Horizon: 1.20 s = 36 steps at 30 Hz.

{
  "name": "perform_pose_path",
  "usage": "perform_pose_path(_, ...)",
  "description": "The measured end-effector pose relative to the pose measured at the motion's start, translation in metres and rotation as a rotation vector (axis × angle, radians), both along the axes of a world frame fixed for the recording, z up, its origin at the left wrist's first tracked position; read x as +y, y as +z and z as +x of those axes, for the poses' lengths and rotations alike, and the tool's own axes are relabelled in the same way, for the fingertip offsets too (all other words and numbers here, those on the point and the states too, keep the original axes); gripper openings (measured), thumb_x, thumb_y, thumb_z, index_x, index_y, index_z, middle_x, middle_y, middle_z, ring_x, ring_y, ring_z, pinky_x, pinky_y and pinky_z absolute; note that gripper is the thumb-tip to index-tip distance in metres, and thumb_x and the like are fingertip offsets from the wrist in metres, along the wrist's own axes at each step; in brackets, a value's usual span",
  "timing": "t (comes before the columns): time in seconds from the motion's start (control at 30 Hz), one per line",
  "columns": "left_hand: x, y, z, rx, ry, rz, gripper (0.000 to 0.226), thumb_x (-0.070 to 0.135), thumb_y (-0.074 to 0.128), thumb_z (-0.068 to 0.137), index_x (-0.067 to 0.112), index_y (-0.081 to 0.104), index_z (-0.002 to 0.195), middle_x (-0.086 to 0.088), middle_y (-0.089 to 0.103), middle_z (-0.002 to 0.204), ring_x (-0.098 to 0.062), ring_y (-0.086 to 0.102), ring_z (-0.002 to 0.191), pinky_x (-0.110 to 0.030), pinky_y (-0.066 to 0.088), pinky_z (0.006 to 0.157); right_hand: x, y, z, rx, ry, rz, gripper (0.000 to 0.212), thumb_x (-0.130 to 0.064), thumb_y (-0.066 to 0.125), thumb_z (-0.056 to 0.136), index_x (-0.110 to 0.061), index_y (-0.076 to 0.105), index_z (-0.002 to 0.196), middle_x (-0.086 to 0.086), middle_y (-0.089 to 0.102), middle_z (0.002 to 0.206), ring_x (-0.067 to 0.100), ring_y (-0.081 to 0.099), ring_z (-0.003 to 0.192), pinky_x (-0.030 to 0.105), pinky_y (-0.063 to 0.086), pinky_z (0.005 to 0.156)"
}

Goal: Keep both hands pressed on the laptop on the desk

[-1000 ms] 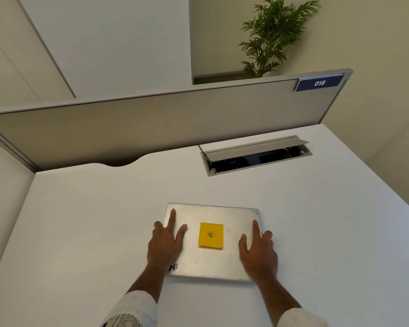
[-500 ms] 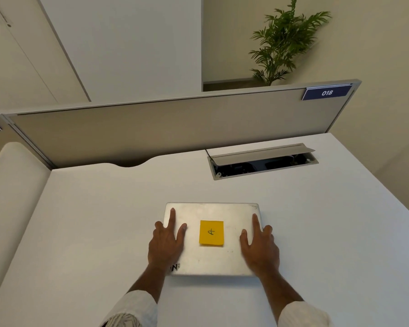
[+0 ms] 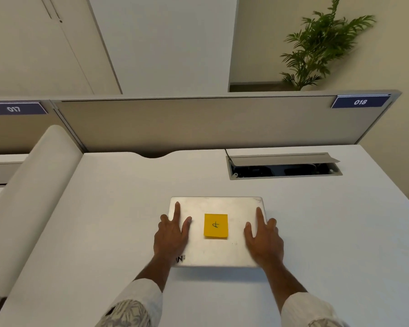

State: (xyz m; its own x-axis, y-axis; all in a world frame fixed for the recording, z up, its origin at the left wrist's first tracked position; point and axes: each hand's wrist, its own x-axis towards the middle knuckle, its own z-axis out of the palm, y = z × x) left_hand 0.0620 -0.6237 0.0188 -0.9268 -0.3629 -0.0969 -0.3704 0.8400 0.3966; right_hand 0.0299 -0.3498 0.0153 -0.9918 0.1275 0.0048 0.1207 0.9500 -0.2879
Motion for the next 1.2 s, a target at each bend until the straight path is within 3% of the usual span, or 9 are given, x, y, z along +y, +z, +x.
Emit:
perform_pose_path(0.17, 0.002, -0.001, 0.003, -0.016, 0.032, -0.014, 0.071, 0.068, 0.022, 0.096, 0.039, 0.003, 0.157, -0.013, 0.042, 0.125, -0.031, 0.054, 0.108, -0.044, 0.050, 0.082, -0.001, -0.003, -0.006, -0.024, 0.038, 0.006, 0.070, -0.065, 0.020, 0.093, -0.031, 0.014, 0.154, 0.010, 0.046, 0.129, 0.024, 0.058, 0.107, 0.036, 0.054, 0.077)
perform_pose_path(0.37, 0.005, -0.009, 0.006, -0.047, 0.053, -0.017, 0.070, 0.068, 0.021, 0.096, 0.038, 0.001, 0.156, -0.013, 0.041, 0.127, -0.031, 0.053, 0.111, -0.044, 0.050, 0.083, 0.000, -0.010, -0.010, -0.011, 0.076, 0.005, 0.079, -0.071, 0.008, 0.085, -0.032, 0.015, 0.153, 0.010, 0.045, 0.133, 0.024, 0.059, 0.110, 0.036, 0.055, 0.079)
perform_pose_path(0.87, 0.004, -0.030, 0.003, -0.072, 0.068, -0.031, 0.073, 0.069, 0.023, 0.095, 0.037, 0.001, 0.157, -0.010, 0.044, 0.125, -0.028, 0.051, 0.112, -0.043, 0.050, 0.083, -0.001, -0.035, -0.017, -0.045, 0.091, 0.013, 0.072, -0.068, 0.015, 0.091, -0.031, 0.016, 0.152, 0.008, 0.047, 0.123, 0.021, 0.058, 0.100, 0.033, 0.054, 0.070)
perform_pose_path(1.2, -0.003, -0.035, -0.004, -0.045, 0.047, -0.058, 0.074, 0.071, 0.022, 0.093, 0.037, 0.005, 0.157, -0.009, 0.046, 0.120, -0.028, 0.054, 0.105, -0.041, 0.052, 0.077, -0.005, -0.039, -0.020, -0.059, 0.076, 0.018, 0.068, -0.065, 0.022, 0.093, -0.030, 0.018, 0.151, 0.009, 0.046, 0.125, 0.024, 0.057, 0.102, 0.038, 0.057, 0.072)
